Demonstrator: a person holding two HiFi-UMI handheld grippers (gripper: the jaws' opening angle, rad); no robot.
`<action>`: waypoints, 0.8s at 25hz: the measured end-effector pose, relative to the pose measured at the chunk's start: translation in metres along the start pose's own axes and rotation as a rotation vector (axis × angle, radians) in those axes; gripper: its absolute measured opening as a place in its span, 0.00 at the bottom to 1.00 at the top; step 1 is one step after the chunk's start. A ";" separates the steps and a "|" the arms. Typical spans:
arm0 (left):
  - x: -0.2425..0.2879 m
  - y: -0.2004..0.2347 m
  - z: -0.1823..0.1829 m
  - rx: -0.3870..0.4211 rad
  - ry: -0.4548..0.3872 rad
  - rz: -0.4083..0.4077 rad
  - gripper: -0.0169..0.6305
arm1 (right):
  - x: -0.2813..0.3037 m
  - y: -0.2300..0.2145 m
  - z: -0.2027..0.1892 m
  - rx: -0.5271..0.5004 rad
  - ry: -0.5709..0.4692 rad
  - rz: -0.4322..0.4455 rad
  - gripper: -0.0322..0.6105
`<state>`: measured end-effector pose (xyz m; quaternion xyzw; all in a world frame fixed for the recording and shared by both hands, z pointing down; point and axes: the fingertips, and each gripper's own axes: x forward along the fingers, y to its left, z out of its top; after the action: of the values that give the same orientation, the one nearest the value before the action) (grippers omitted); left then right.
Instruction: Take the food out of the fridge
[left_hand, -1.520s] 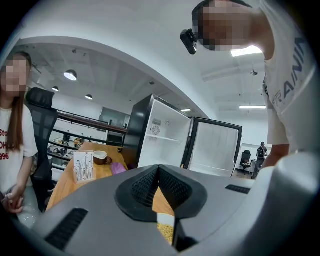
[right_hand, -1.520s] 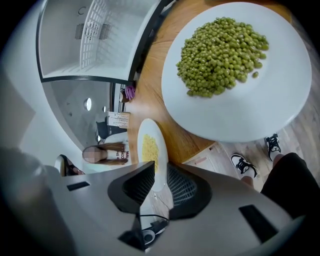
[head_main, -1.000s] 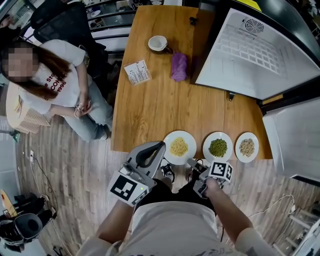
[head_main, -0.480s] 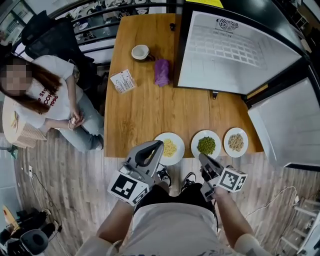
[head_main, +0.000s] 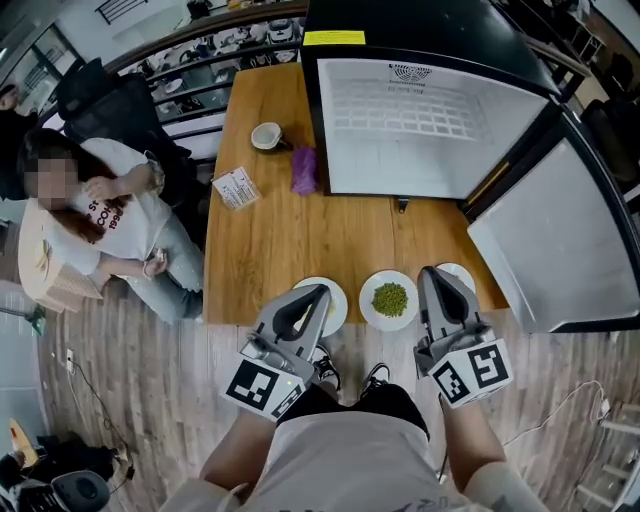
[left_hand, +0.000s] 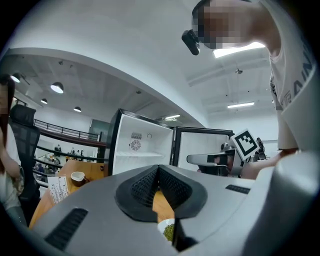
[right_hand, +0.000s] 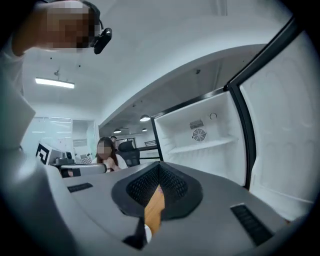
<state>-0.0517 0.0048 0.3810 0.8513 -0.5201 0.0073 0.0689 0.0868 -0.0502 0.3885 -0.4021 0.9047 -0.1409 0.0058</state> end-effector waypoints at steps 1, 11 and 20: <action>0.000 -0.003 0.003 0.008 -0.002 0.001 0.04 | -0.004 0.000 0.005 -0.015 -0.009 -0.006 0.08; 0.003 -0.017 0.020 0.050 -0.024 -0.011 0.04 | -0.021 -0.010 0.026 -0.024 -0.037 -0.018 0.08; 0.001 -0.025 0.032 0.064 -0.040 -0.020 0.04 | -0.033 -0.015 0.043 -0.036 -0.056 -0.025 0.08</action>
<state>-0.0309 0.0107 0.3464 0.8581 -0.5124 0.0060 0.0311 0.1253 -0.0462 0.3481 -0.4174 0.9014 -0.1135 0.0223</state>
